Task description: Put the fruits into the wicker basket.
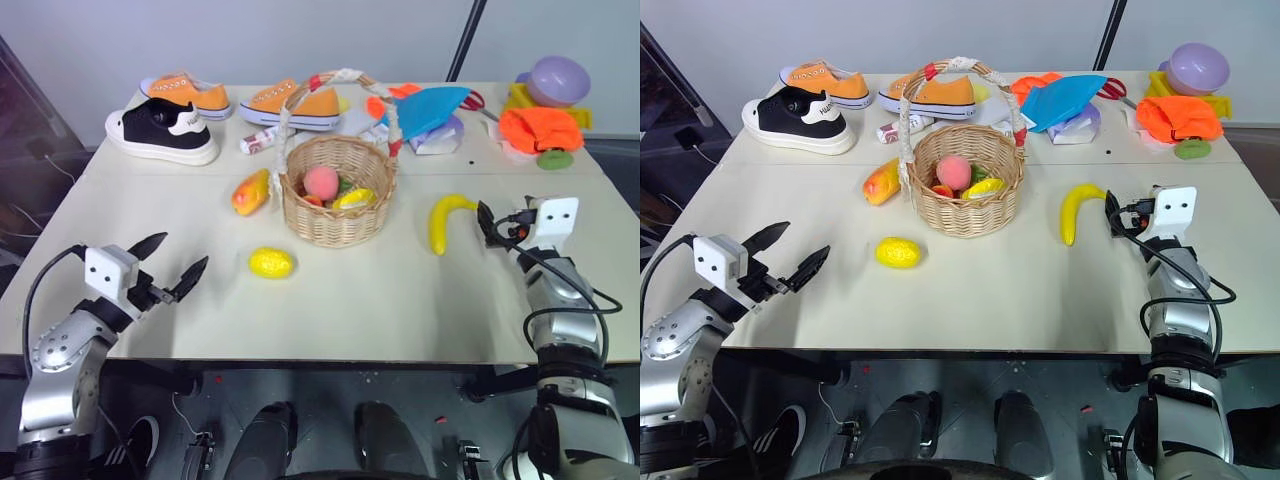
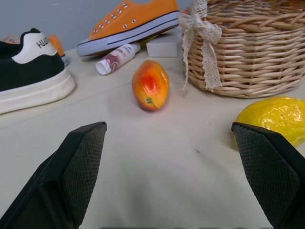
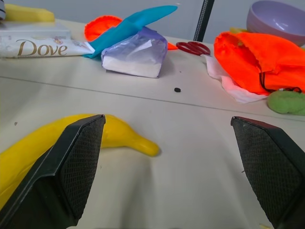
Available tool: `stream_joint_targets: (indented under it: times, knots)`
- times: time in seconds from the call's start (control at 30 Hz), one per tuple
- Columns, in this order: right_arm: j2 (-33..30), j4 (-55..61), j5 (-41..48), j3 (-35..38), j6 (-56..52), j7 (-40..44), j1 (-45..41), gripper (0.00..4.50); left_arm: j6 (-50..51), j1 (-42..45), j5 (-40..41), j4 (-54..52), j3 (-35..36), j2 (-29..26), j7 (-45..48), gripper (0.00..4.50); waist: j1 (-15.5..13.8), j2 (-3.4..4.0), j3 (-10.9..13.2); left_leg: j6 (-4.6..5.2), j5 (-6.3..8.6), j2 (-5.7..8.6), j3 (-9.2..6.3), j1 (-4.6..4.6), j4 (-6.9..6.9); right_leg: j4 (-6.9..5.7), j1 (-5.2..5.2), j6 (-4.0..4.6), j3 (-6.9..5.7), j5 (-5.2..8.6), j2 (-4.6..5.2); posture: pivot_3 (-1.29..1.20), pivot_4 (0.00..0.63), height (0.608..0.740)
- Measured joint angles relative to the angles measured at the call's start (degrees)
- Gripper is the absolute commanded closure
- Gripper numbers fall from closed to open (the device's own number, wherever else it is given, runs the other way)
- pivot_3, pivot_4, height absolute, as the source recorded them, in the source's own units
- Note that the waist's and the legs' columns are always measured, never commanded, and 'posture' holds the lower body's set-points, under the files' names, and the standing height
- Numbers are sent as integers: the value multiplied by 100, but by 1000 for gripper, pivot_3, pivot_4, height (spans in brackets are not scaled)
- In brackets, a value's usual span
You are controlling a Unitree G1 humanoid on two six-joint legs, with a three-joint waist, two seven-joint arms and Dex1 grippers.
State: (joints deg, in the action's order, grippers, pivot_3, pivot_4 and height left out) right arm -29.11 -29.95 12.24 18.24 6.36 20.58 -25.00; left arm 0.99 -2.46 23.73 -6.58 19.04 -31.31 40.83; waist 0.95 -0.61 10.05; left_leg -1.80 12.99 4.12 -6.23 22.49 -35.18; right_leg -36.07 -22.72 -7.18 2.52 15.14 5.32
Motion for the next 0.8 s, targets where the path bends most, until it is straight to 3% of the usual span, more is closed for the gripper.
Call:
stream_joint_targets:
  times: [0.2,0.37,0.53,0.8]
  knots:
    - [0,691,144,-48,-590,97,105,88,132,14,84,-78,-36,-26,89,0,-1,1,0,0,0,-1,-2,1,0,0,-2,0,0,0,0,0,150,740]
    - [-20,2783,808,-472,-3150,49,318,88,892,387,487,-1011,-484,-495,521,0,-16,4,2,0,0,-1,-8,6,-1,0,-3,4,0,2,3,0,150,740]
    - [-85,3703,976,-684,-5515,-715,-132,88,1240,869,673,-1345,-996,-588,882,0,-24,4,1,0,0,0,-7,7,3,4,-6,14,-3,8,5,0,150,740]
    - [374,3669,650,-900,-6386,-1368,-212,88,1330,1015,821,-1350,-1201,-520,1265,0,-12,4,1,0,-1,0,-5,50,4,-1,-52,-4,-4,-2,0,0,150,740]
